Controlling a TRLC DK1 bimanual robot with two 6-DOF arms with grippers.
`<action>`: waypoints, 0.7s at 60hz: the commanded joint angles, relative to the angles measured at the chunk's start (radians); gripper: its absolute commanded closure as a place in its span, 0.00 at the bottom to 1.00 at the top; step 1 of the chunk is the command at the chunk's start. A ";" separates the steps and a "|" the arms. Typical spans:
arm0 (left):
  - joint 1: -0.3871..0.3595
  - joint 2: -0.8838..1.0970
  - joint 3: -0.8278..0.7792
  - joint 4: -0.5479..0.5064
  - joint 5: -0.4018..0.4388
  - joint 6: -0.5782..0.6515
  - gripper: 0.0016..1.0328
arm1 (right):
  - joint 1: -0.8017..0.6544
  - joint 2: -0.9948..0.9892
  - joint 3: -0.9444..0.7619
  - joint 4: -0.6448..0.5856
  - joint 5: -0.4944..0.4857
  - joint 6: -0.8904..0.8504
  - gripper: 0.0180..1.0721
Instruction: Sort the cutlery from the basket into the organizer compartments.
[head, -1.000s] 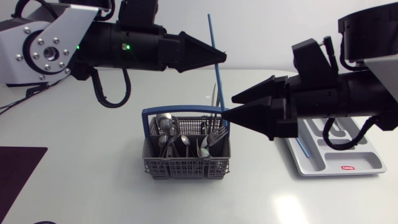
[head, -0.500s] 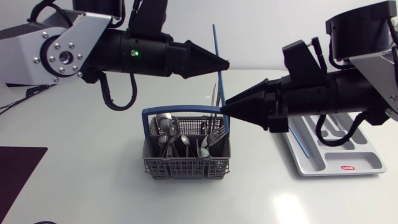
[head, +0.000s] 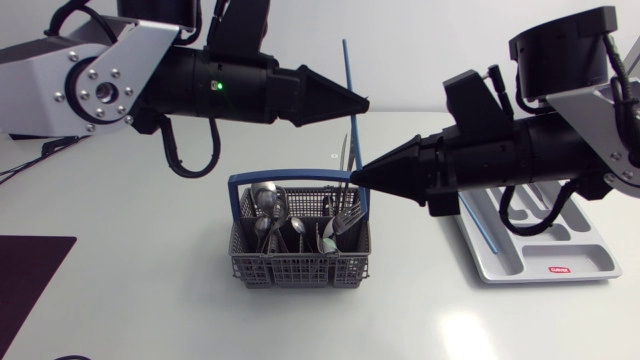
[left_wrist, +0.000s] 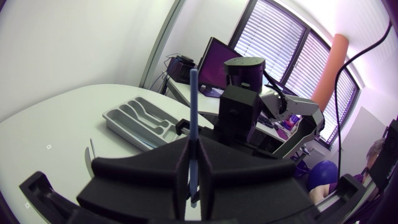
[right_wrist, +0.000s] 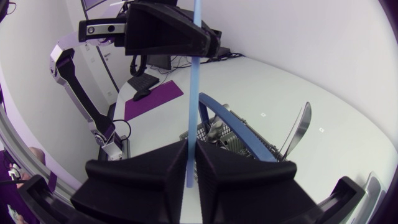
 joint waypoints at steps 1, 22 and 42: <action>0.005 0.019 0.022 0.002 0.014 -0.033 0.97 | 0.007 0.006 0.020 0.011 -0.015 0.025 0.95; 0.018 0.019 0.025 0.005 0.014 -0.050 0.61 | 0.007 -0.020 -0.009 0.000 -0.015 0.015 0.95; 0.095 -0.032 0.035 0.048 0.007 -0.100 0.04 | -0.051 -0.052 -0.073 -0.082 -0.009 -0.055 0.95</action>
